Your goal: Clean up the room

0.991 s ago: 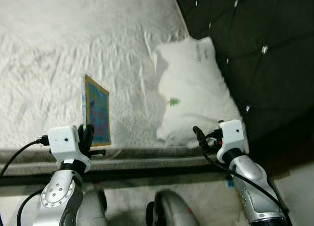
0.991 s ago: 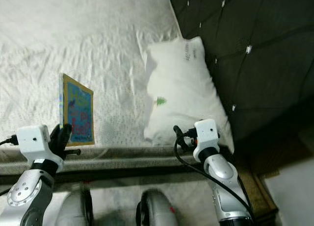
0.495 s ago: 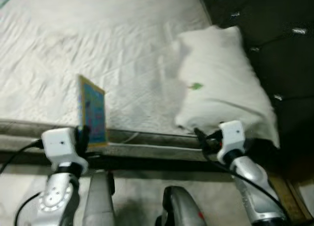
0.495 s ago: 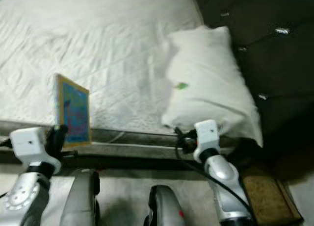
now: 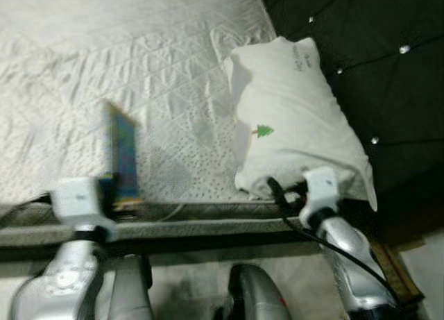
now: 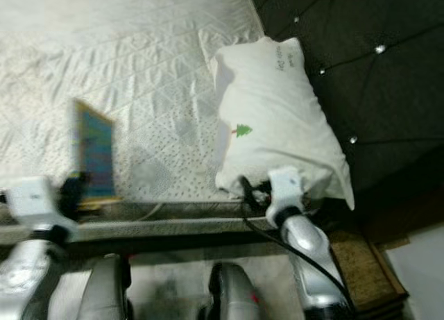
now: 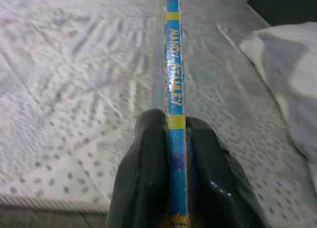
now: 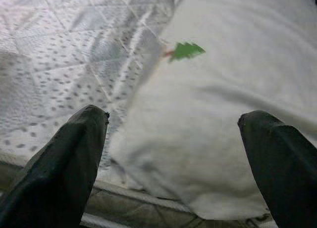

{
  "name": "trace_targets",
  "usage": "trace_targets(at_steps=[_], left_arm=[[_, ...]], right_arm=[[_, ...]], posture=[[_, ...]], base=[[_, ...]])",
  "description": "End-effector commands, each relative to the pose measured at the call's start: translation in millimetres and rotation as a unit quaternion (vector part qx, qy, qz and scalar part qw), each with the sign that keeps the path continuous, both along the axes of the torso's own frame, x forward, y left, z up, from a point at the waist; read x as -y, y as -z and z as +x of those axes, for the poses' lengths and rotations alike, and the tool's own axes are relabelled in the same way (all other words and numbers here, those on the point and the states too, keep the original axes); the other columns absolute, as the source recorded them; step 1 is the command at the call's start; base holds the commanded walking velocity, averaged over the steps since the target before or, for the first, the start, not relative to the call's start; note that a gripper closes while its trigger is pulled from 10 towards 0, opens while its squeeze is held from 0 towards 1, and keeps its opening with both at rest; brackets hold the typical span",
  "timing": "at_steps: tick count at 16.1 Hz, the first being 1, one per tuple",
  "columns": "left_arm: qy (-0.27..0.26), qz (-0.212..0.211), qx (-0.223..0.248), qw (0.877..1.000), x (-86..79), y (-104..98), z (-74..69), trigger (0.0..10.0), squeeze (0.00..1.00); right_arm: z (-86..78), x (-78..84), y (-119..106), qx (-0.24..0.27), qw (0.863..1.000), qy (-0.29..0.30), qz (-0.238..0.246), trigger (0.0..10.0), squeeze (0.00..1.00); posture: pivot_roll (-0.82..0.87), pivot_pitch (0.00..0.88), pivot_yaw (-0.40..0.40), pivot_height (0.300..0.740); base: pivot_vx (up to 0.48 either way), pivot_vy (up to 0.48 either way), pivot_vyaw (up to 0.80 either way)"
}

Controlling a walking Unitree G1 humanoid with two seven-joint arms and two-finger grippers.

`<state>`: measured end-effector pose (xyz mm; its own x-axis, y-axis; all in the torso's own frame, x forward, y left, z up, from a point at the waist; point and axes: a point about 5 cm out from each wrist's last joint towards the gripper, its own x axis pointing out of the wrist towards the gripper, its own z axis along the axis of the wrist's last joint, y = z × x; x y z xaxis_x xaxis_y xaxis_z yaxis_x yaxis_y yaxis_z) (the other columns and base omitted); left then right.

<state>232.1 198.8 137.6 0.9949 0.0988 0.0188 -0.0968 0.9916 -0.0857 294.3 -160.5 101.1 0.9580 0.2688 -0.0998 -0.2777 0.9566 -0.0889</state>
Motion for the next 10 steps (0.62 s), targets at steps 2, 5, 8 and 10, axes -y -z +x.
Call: trace_targets(at_steps=[2, 5, 8, 10], left_arm=[[0.028, -0.011, 0.017, 0.999, 15.2, -5.1, 2.1, 10.0, 0.00], [0.032, -0.012, 0.014, 0.999, 16.0, -3.6, 2.5, 10.0, 0.00], [0.055, -0.041, -0.016, 0.998, 24.6, 5.0, 5.0, 10.0, 0.00], [0.067, -0.059, -0.031, 0.996, 29.8, 9.7, 6.9, 10.0, 0.00]], right_arm=[[-5.6, 15.0, 8.2, -0.017, 1.000, 0.019, -0.007, 10.0, 0.00], [-5.2, 14.5, 8.4, -0.017, 1.000, 0.018, -0.008, 10.0, 0.00], [-5.0, 14.3, 8.7, -0.017, 1.000, 0.017, -0.009, 10.0, 0.00], [-5.0, 14.3, 8.7, -0.017, 1.000, 0.017, -0.009, 10.0, 0.00]], posture=[[0.00, 0.212, -0.181, 0.607], [0.00, 0.212, -0.181, 0.607], [0.00, 0.205, -0.181, 0.607], [0.00, 0.205, -0.181, 0.607]], base=[[0.349, 0.000, 0.00], [0.312, 0.000, 0.00], [0.000, 0.000, 0.00], [0.000, 0.000, 0.00]])
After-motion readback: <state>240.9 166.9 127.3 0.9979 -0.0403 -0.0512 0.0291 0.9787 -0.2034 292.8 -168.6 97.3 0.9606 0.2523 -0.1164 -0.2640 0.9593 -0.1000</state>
